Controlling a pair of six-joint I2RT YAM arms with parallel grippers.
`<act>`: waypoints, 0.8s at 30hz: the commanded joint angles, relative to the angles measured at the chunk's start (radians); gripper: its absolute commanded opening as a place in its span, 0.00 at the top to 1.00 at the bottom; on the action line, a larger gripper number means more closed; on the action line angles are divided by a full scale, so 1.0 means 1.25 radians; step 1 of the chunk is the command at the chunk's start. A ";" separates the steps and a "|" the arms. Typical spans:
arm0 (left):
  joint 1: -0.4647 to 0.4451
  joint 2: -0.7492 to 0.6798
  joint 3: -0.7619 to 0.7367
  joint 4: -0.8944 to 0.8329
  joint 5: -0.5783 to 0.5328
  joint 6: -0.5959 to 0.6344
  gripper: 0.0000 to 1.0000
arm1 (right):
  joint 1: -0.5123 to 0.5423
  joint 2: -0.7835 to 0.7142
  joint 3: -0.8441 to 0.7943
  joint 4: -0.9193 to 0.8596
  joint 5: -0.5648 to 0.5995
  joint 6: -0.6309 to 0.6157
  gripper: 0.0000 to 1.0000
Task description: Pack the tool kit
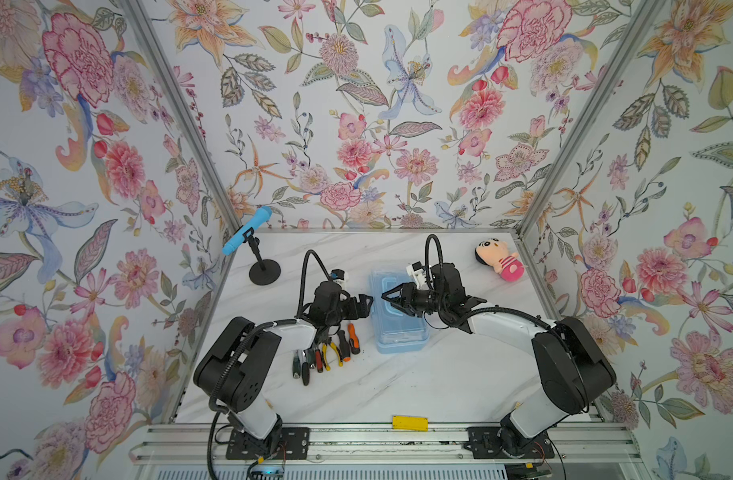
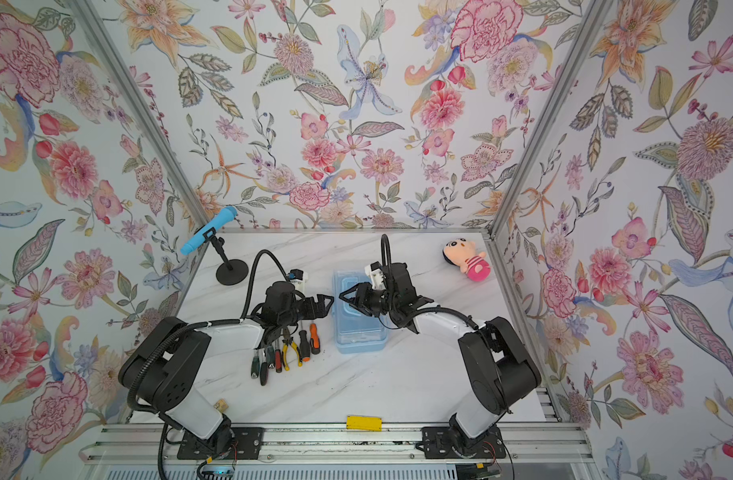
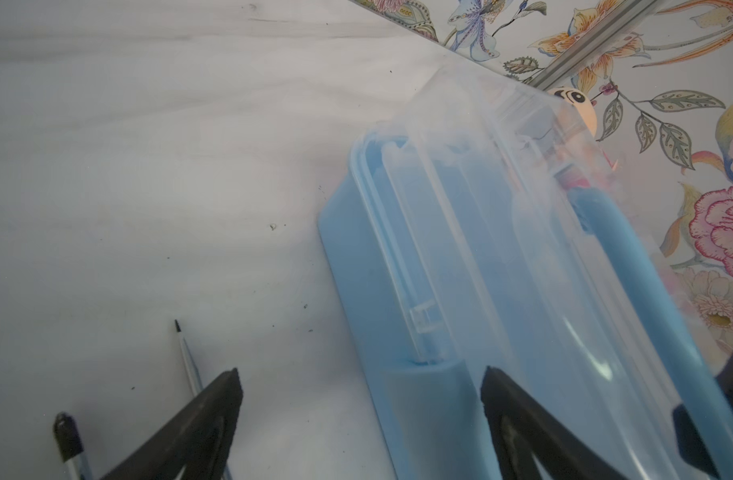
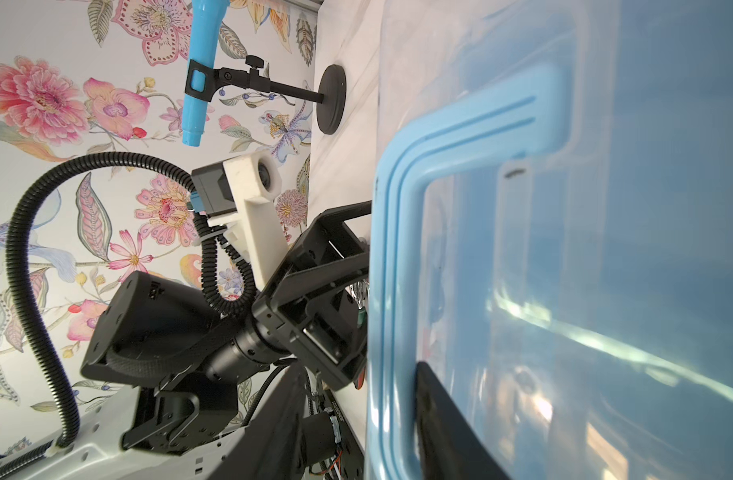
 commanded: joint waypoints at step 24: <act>-0.034 0.030 0.053 0.007 0.044 0.023 0.08 | -0.017 0.140 0.043 0.010 -0.156 -0.070 0.68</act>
